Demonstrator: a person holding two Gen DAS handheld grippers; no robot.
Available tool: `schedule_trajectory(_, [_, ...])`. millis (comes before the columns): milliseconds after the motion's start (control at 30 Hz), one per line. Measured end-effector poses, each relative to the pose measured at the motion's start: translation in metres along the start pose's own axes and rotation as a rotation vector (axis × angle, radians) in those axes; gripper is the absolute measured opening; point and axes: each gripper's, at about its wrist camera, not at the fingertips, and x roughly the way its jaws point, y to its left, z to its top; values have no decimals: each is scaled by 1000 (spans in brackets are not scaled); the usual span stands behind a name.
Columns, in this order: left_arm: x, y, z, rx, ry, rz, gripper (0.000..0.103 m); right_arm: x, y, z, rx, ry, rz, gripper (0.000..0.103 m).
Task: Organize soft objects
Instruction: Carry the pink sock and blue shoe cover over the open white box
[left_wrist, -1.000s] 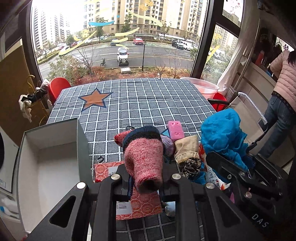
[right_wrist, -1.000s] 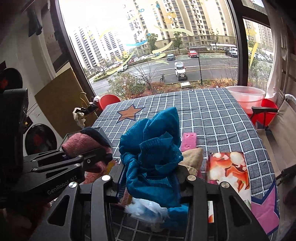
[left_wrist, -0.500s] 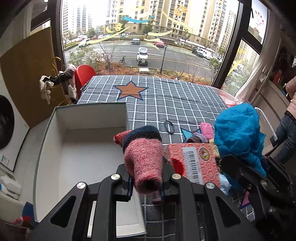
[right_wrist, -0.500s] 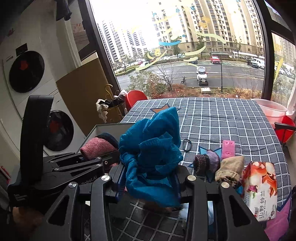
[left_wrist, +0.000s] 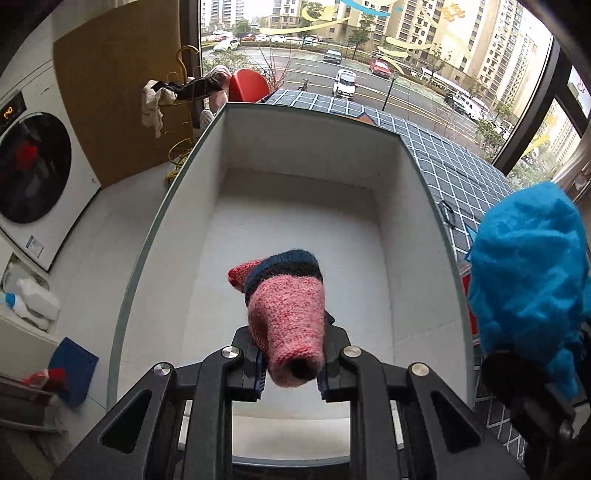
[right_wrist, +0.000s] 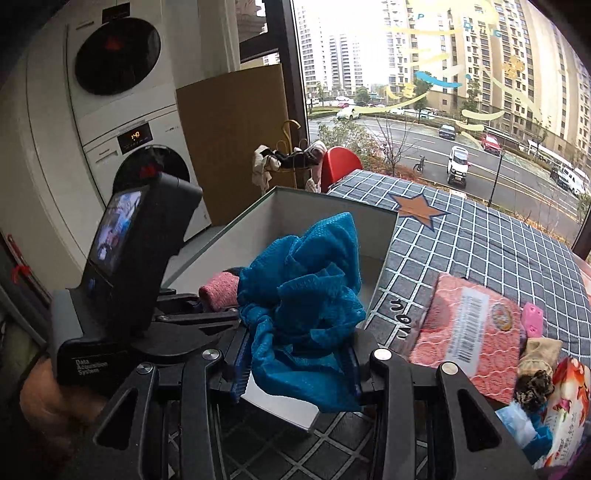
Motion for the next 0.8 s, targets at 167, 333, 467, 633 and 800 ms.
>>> schedule_trajectory(167, [12, 8, -11, -3, 35, 15, 22, 31, 1, -14, -12, 78, -5, 42])
schedule_trajectory(333, [11, 8, -19, 27, 24, 39, 22, 45, 6, -29, 2, 149, 46, 42])
schedule_trajectory(467, [9, 20, -22, -8, 36, 59, 22, 43, 16, -37, 8, 157, 94, 42])
schedule_trajectory(633, [1, 15, -24, 5, 27, 47, 22, 47, 23, -41, -16, 150, 86, 42])
schedule_trajectory(800, [4, 10, -18, 15, 21, 23, 22, 41, 10, -35, 22, 123, 56, 42])
